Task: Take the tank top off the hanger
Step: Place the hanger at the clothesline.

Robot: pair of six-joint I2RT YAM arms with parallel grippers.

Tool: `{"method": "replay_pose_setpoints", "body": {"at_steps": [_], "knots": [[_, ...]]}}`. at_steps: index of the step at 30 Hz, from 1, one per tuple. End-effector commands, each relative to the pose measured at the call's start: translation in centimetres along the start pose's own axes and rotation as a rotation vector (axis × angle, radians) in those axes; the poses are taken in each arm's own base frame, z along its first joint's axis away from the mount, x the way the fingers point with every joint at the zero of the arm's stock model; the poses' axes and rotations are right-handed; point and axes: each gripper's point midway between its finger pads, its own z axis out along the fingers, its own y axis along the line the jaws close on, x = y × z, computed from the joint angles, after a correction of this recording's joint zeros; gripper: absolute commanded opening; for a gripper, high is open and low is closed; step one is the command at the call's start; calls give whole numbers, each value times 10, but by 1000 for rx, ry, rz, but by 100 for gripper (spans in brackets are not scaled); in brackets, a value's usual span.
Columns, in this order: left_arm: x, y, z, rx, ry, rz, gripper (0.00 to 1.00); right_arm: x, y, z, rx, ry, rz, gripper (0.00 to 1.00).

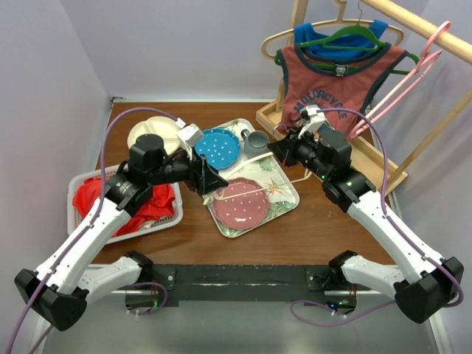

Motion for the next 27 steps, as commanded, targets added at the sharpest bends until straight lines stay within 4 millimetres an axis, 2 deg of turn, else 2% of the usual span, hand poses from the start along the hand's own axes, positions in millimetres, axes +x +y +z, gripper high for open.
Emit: {"method": "replay_pose_setpoints", "body": {"at_steps": [1, 8, 10, 11, 13, 14, 18, 20, 21, 22, 25, 27], "knots": [[-9, 2, 4, -29, -25, 60, 65, -40, 11, -6, 4, -114, -19, 0], [-12, 7, 10, -66, -27, 61, 45, -39, 10, -6, 13, -112, -31, 0], [-15, 7, 11, -69, -30, 62, 33, -38, 10, -5, 12, -110, -31, 0], [-15, 6, 12, -66, -31, 65, 22, -39, 11, -5, 9, -111, -30, 0], [-17, 4, 13, -59, -31, 63, 11, -42, 14, -5, -3, -121, -21, 0], [-17, 4, 14, -64, -32, 63, 0, -42, 15, -5, -5, -124, -18, 0], [-17, 6, 15, -94, -42, 65, 0, -47, 20, -6, -26, -132, -13, 0], [-21, 10, 13, -122, -60, 75, 0, -51, 24, -10, -37, -139, -16, 4], [-23, 10, 12, -128, -67, 82, 0, -52, 25, -12, -39, -138, -19, 10], [-24, 11, 13, -136, -73, 90, 0, -55, 26, -17, -38, -143, -21, 20], [-29, 9, 13, -135, -91, 106, 0, -59, 27, -31, -32, -159, -35, 39], [-33, 5, 13, -126, -103, 116, 0, -62, 27, -39, -27, -167, -51, 46]]}}
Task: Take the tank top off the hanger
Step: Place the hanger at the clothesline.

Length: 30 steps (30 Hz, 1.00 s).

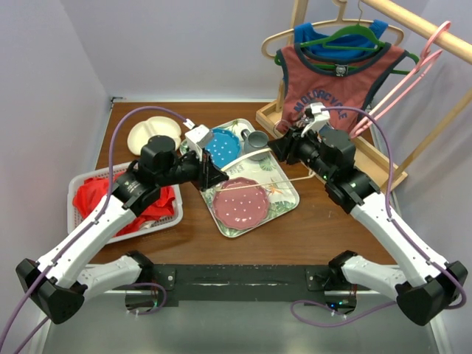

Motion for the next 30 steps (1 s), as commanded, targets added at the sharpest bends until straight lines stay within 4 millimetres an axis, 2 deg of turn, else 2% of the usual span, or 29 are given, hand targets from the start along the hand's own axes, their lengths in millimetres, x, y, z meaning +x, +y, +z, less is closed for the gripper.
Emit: {"method": "replay_pose_setpoints", "body": {"at_steps": [1, 2, 4, 5, 7, 9, 12, 13, 15, 19, 20, 24, 26, 28, 29, 30], "knots": [[-38, -3, -5, -37, -122, 61, 0, -47, 22, -33, -50, -121, -38, 53], [-39, -5, -5, -38, -126, 63, 0, -51, 23, -41, -52, -135, -45, 55], [-48, -10, -8, -42, -153, 63, 0, -53, 23, -49, -46, -132, -58, 74], [-52, -15, -8, -41, -167, 69, 0, -55, 32, -58, -89, -138, -68, 81], [-60, -21, -8, -34, -197, 77, 0, -54, 41, -66, -149, -137, -99, 83], [-66, -26, -8, -38, -216, 86, 0, -48, 62, -80, -271, -124, -134, 84], [-76, -32, 0, -33, -216, 95, 0, -30, 83, -97, -423, -80, -174, 86], [-75, -30, 7, -42, -202, 92, 0, -25, 84, -101, -439, -68, -178, 88], [-86, -40, 11, -30, -218, 114, 0, -13, 83, -109, -458, -52, -191, 97], [-108, -46, 27, -42, -267, 165, 0, 13, 80, -118, -490, -10, -188, 99], [-118, -51, 27, -34, -291, 177, 0, 19, 82, -120, -507, 7, -180, 99], [-146, -53, 39, -53, -356, 205, 0, 52, 95, -129, -644, 114, -105, 99], [-167, -54, 38, -69, -421, 219, 0, 57, 97, -131, -659, 135, -62, 99], [-177, -54, 48, -69, -444, 239, 0, 64, 94, -131, -646, 148, -43, 99], [-187, -59, 48, -55, -466, 249, 0, 63, 94, -134, -642, 135, -43, 99], [-189, -58, 57, -48, -468, 259, 0, 64, 92, -135, -635, 132, -44, 99]]}}
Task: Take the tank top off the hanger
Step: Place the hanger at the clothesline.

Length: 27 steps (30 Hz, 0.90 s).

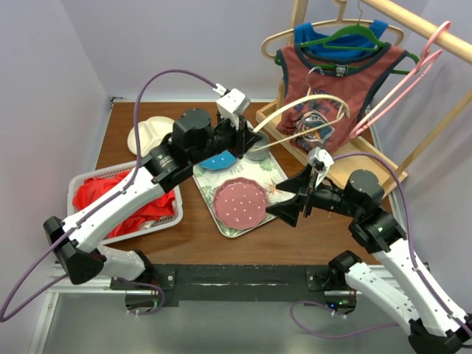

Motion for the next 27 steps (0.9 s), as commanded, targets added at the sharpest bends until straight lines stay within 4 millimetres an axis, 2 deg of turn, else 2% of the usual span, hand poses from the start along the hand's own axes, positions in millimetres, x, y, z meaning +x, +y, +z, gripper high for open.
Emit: {"method": "replay_pose_setpoints", "body": {"at_steps": [1, 3, 9, 11, 12, 13, 14, 15, 16, 17, 18, 19, 20, 21, 23, 24, 26, 27], "knots": [[-86, -15, 11, 44, -264, 80, 0, 0, 17, -8, -54, -18, 21, 99], [-99, -21, 17, 73, -307, 91, 0, -2, 17, -12, -39, -34, 11, 99], [-113, -34, 36, 150, -373, 141, 0, 2, 20, -15, -51, -24, 19, 99], [-125, -41, 39, 171, -402, 157, 0, 3, 21, -15, -54, -23, 22, 99], [-120, -39, 51, 172, -387, 157, 0, 4, 23, -15, -65, -21, 19, 99], [-133, -45, 51, 183, -413, 163, 0, 4, 24, -16, -68, -22, 15, 99], [-125, -44, 66, 185, -392, 165, 0, 5, 24, -16, -70, -20, 16, 99], [-138, -50, 66, 193, -417, 169, 0, 4, 25, -17, -71, -25, 11, 99], [-139, -52, 71, 195, -418, 172, 0, 3, 26, -17, -74, -23, 13, 99], [-128, -50, 88, 193, -389, 172, 0, 2, 28, -18, -77, -27, 12, 99], [-130, -49, 93, 183, -390, 171, 0, 1, 29, -19, -82, -31, 12, 99], [-143, -55, 93, 188, -420, 174, 0, 0, 32, -20, -90, -33, 24, 99], [-136, -53, 106, 183, -406, 173, 0, -1, 33, -20, -97, -35, 26, 99], [-146, -54, 106, 176, -432, 171, 0, -3, 35, -21, -102, -44, 25, 99], [-144, -54, 119, 176, -443, 166, 0, -5, 39, -24, -110, -54, 31, 99], [-155, -56, 118, 175, -472, 165, 0, -6, 40, -24, -111, -57, 31, 99], [-152, -57, 132, 175, -477, 159, 0, -7, 43, -27, -116, -67, 31, 99], [-162, -61, 131, 180, -504, 160, 0, -7, 44, -28, -118, -68, 34, 99]]}}
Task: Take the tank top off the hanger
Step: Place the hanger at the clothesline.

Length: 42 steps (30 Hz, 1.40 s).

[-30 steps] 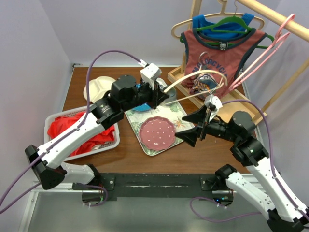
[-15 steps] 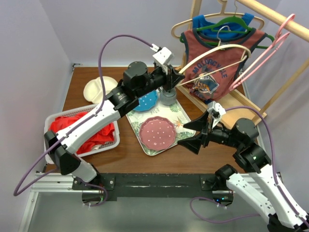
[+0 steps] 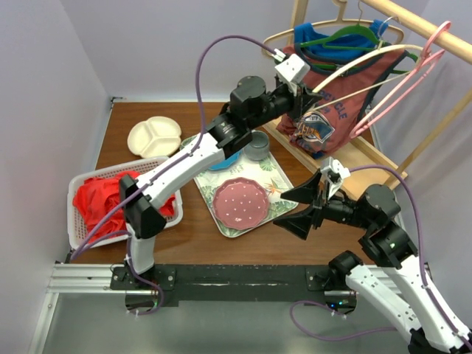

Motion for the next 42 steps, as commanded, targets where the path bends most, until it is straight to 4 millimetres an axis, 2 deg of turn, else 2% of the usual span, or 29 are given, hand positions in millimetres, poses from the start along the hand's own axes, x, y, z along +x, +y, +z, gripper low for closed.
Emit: {"method": "replay_pose_setpoints", "body": {"at_steps": [1, 2, 3, 11, 21, 26, 37, 42], "knots": [[-74, -7, 11, 2, -228, 43, 0, -8, 15, -5, -47, -28, 7, 99], [-63, -4, 20, -6, -212, 39, 0, -9, 17, -6, -48, -31, 5, 99], [-71, -3, 21, -16, -235, 39, 0, -9, 18, -7, -50, -34, 8, 99], [-66, 7, 38, -62, -297, 52, 0, -22, 27, -13, -51, -69, -1, 99], [-49, -12, 58, -52, -326, 79, 0, -39, 35, -13, -63, -97, -9, 99], [-35, -9, 65, -65, -320, 78, 0, -42, 37, -16, -57, -110, -21, 99], [-28, -10, 73, -64, -365, 73, 0, -51, 39, -16, -53, -127, -26, 99], [-17, -10, 81, -63, -374, 69, 0, -53, 42, -19, -51, -137, -19, 99]]}}
